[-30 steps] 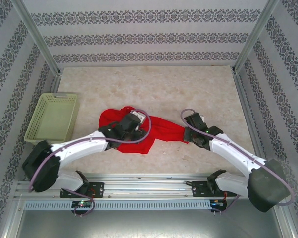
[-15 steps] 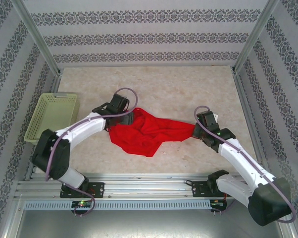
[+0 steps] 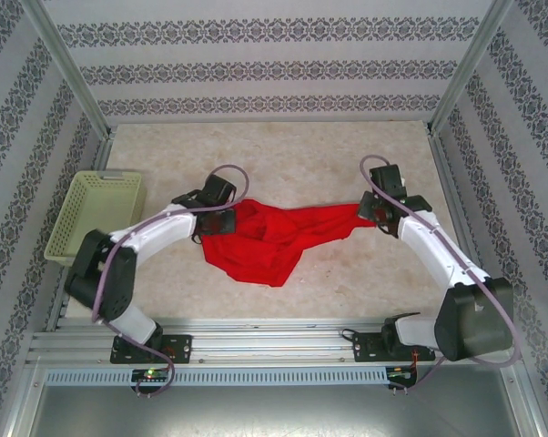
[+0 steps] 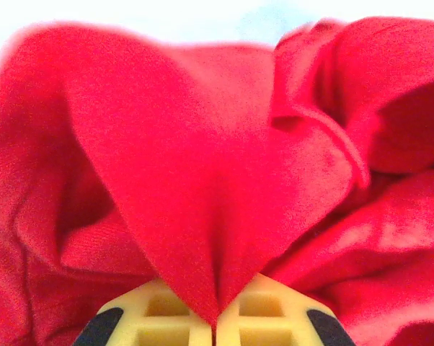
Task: Fold the inside-out t-shirt
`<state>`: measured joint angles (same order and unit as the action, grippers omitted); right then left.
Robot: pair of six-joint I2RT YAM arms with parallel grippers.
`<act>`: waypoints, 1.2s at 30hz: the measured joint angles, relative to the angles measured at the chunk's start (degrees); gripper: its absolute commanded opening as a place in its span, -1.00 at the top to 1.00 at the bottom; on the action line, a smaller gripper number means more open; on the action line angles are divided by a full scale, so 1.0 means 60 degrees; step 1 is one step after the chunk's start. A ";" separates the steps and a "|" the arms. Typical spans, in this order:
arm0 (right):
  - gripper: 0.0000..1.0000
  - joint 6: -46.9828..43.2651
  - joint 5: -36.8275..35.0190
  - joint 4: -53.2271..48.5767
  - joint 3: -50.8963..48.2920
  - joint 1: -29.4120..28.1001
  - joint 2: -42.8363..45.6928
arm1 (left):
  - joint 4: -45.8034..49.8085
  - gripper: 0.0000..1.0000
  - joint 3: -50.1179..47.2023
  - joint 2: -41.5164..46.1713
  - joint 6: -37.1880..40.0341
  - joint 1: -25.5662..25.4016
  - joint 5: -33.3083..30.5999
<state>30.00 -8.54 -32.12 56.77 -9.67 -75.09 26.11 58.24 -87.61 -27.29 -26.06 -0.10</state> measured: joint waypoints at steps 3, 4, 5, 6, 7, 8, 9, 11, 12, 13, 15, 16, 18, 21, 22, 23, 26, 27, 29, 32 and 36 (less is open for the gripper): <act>1.00 -0.0106 0.0171 0.0007 0.0871 0.0011 0.0015 | -0.0219 1.00 -0.0113 0.1716 -0.0007 0.0004 -0.0266; 1.00 -0.0149 0.0189 0.0015 0.1064 0.0011 0.0069 | -0.0404 1.00 -0.0157 0.2335 -0.0007 0.0004 -0.0291; 1.00 -0.0197 0.0197 0.0018 0.1213 0.0015 0.0120 | -0.0619 1.00 -0.0222 0.2845 -0.0004 0.0004 -0.0299; 1.00 -0.0244 0.0200 0.0025 0.1293 0.0015 0.0160 | -0.0805 1.00 -0.0280 0.3289 -0.0004 0.0000 -0.0262; 1.00 -0.0291 0.0215 0.0036 0.1355 0.0018 0.0211 | -0.0958 1.00 -0.0313 0.3650 -0.0004 -0.0022 -0.0211; 1.00 -0.0302 0.0229 0.0051 0.1351 0.0033 0.0240 | -0.1086 1.00 -0.0321 0.3829 0.0000 -0.0073 -0.0157; 1.00 -0.0313 0.0251 0.0040 0.1344 0.0036 0.0237 | -0.1213 1.00 -0.0321 0.3869 0.0004 -0.0164 -0.0120; 1.00 -0.0317 0.0368 0.0113 0.1213 0.0098 0.0186 | -0.1402 1.00 -0.0335 0.3701 0.0029 -0.0517 -0.0051; 1.00 -0.0306 0.0474 0.0168 0.1078 0.0168 0.0120 | -0.1475 1.00 -0.0375 0.3461 0.0040 -0.0809 -0.0004; 1.00 -0.0288 0.0572 0.0193 0.0962 0.0226 0.0047 | -0.1526 1.00 -0.0419 0.3217 0.0040 -0.1078 0.0025; 1.00 -0.0277 0.0732 0.0200 0.0739 0.0357 -0.0197 | -0.1650 1.00 -0.0561 0.2648 0.0036 -0.1617 0.0117; 1.00 -0.0280 0.0834 0.0200 0.0641 0.0470 -0.0379 | -0.1705 1.00 -0.0630 0.2273 0.0036 -0.1938 0.0186; 0.97 -0.0284 0.0936 0.0164 0.0572 0.0623 -0.0634 | -0.1752 0.99 -0.0681 0.1650 -0.0004 -0.2390 0.0237; 0.48 -0.0313 0.1009 0.0142 0.0499 0.0867 -0.0765 | -0.2000 0.69 -0.0696 0.0736 -0.0109 -0.3016 0.0452; 0.24 -0.0339 0.1020 0.0171 0.0430 0.0929 -0.0736 | -0.2095 0.48 -0.0696 0.0470 -0.0200 -0.3246 0.0517; 0.09 -0.0328 0.1031 0.0244 0.0310 0.0969 -0.0674 | -0.2182 0.27 -0.0696 0.0288 -0.0255 -0.3461 0.0605; -0.09 -0.0270 0.1100 0.0331 -0.0146 0.0969 -0.0386 | -0.2470 -0.21 -0.0827 0.0189 -0.0288 -0.3949 0.0907; -0.15 -0.0248 0.1191 0.0342 -0.0339 0.0940 -0.0219 | -0.2586 -0.31 -0.0958 0.0317 -0.0280 -0.4044 0.0951; -0.24 -0.0222 0.1253 0.0302 -0.0594 0.0743 0.0069 | -0.2616 -0.44 -0.1330 0.0856 -0.0270 -0.4011 0.0863; -0.31 -0.0178 0.1195 0.0284 -0.0696 -0.0211 0.0441 | -0.2437 -0.53 -0.1698 0.2025 -0.0244 -0.3548 0.0630; -0.33 0.0186 0.1348 0.0907 -0.1016 -0.1876 0.0787 | -0.2390 -0.53 -0.1767 0.3096 -0.0248 -0.2277 0.0474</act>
<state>31.11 -0.45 -26.68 50.68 -20.93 -70.37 11.77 47.64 -69.04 -28.77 -39.72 2.74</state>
